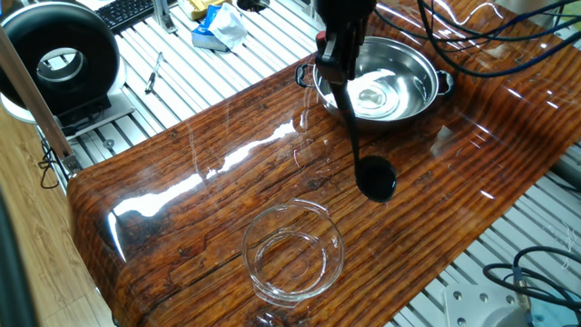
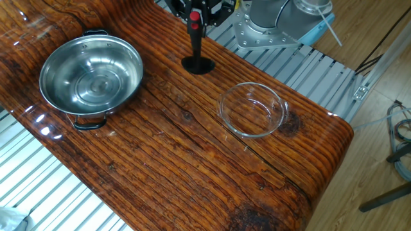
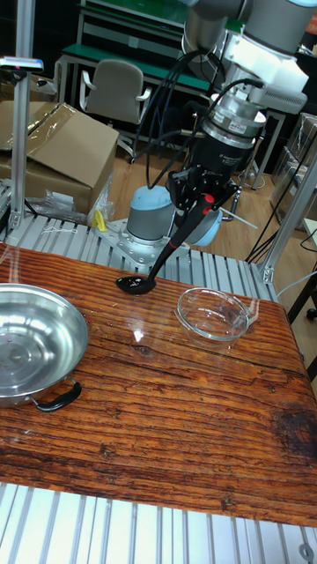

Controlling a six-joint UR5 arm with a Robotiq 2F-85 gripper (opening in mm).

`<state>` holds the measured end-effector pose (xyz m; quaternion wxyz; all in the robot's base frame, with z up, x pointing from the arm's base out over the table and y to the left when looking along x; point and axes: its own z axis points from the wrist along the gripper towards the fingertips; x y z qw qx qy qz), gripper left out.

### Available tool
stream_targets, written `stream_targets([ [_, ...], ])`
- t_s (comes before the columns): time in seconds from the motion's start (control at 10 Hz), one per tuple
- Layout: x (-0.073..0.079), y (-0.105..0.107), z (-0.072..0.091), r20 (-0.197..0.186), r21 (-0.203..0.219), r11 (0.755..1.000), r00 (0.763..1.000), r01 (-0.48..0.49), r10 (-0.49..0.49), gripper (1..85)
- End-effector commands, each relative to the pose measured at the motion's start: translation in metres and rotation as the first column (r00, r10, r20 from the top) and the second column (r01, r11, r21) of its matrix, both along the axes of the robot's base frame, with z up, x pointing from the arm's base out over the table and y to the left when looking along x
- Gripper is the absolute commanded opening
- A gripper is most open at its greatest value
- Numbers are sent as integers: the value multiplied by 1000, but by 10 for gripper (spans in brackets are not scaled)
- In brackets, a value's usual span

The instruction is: Scoop water with a large spoon from one bowl to another

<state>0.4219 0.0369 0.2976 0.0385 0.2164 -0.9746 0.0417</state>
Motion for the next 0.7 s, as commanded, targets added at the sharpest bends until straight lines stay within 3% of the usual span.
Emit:
stream_targets([
  [0.0,8,4,0,28,15,998,998,-55,54,10],
  [0.3,20,5,0,72,18,997,995,-74,73,10],
  [0.6,0,12,0,3,44,999,1000,10,-10,10],
])
